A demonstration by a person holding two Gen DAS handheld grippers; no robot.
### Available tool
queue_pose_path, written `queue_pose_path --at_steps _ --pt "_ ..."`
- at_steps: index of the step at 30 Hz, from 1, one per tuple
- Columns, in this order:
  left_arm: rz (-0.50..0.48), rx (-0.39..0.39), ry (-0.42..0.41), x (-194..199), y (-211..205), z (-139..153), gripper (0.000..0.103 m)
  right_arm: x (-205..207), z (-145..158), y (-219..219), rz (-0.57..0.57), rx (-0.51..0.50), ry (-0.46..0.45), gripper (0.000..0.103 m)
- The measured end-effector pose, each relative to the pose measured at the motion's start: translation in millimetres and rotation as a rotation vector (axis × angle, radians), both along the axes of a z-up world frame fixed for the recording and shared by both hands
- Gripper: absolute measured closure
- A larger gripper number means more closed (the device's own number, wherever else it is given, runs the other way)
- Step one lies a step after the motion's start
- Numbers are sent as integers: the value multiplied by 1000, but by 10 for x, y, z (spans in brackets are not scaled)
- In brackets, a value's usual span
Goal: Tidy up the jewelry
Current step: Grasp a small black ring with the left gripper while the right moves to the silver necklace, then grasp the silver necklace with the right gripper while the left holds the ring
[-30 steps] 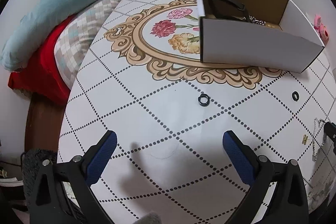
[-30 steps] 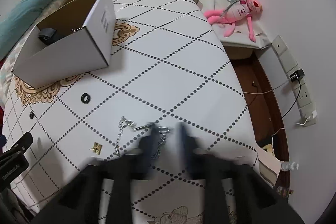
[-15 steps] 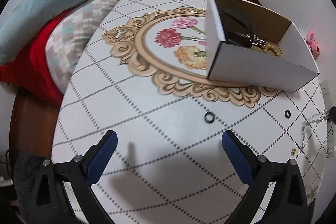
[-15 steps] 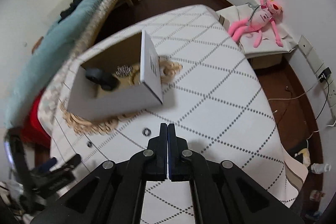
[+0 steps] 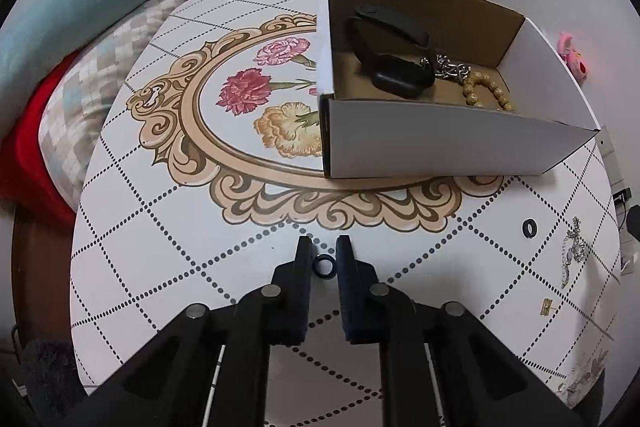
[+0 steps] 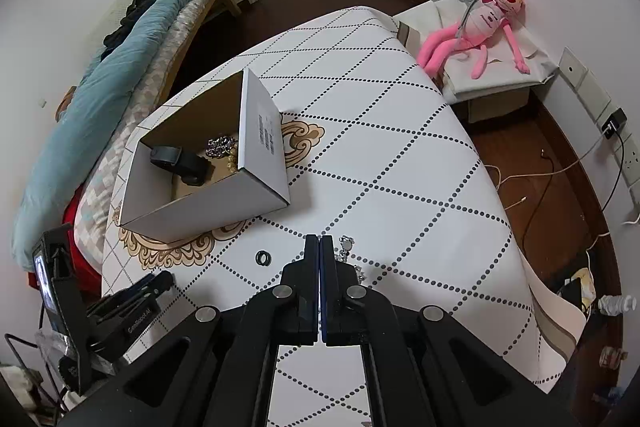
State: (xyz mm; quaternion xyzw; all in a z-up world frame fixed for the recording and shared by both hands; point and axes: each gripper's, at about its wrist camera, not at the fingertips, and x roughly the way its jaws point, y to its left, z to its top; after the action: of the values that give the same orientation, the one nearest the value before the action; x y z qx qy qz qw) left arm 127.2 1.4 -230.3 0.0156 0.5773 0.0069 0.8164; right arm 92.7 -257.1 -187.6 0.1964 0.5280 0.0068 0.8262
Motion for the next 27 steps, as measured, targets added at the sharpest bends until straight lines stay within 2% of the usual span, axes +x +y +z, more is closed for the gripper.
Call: queue_pose_path --at_steps 3,6,7,8,10,12,16,18,19,22,27 --pt "8 -17 2 -31 9 8 94 32 -7 -11 6 11 2 103" --pt "11 -36 1 -79 -18 42 94 102 -149 -85 -14 51 75 102" --pt "10 -43 0 -121 -48 66 94 122 -195 -97 -11 56 95 98" --pt "8 -49 -1 -138 -66 83 94 138 -252 -97 -5 53 110 93" --pt "1 -62 -2 -171 -103 117 94 152 -334 -60 15 14 125 60" --pt "-8 -69 -2 -210 -166 147 94 154 -422 8 42 -19 143 52" --pt "-24 -61 1 -241 -252 143 94 116 -495 213 101 -134 134 56" --pt "-21 -60 7 -244 -259 121 94 94 -489 342 126 -235 109 81" --pt "-18 -61 9 -248 -256 117 94 91 -491 378 134 -262 102 91" --pt "-14 -65 8 -222 -221 125 94 112 -481 414 139 -263 102 91" --pt "-27 -100 -25 -220 -200 344 94 59 -319 246 89 -109 76 94"
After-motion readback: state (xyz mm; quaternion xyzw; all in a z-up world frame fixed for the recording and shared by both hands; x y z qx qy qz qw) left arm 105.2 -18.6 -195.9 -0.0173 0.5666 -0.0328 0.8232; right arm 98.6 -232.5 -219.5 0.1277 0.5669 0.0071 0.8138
